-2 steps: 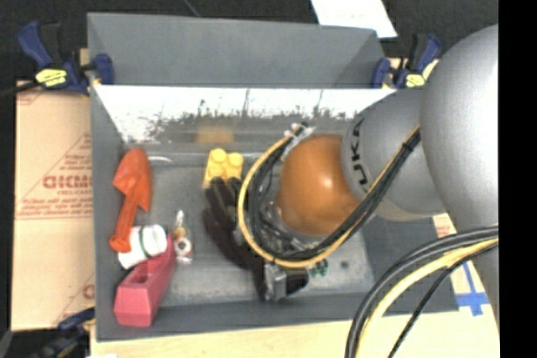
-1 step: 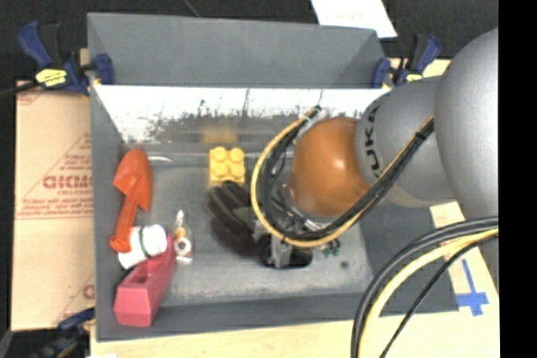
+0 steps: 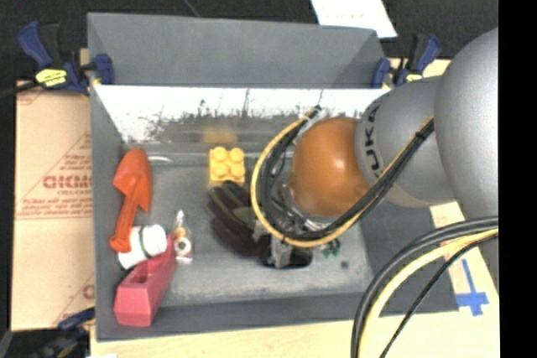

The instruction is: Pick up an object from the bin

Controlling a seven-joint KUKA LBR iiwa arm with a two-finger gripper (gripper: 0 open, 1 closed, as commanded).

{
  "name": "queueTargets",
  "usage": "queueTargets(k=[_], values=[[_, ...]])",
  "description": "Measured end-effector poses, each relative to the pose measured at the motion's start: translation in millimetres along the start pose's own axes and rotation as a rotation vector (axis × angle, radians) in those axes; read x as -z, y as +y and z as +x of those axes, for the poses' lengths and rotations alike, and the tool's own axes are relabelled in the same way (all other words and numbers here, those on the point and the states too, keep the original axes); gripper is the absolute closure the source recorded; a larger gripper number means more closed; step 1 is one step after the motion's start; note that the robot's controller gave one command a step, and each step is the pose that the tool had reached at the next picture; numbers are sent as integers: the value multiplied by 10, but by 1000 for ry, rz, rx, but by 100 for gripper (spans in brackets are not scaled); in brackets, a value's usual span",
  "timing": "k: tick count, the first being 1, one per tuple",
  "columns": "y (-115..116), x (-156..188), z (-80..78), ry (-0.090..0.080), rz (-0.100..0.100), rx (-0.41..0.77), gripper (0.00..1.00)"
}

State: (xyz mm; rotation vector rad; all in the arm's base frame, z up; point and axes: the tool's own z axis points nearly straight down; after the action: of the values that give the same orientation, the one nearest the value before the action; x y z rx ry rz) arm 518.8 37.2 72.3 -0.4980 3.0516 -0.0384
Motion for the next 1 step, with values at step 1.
queueTargets(k=[1], values=[[-6, 153, -14, 12, -3, 12, 100]])
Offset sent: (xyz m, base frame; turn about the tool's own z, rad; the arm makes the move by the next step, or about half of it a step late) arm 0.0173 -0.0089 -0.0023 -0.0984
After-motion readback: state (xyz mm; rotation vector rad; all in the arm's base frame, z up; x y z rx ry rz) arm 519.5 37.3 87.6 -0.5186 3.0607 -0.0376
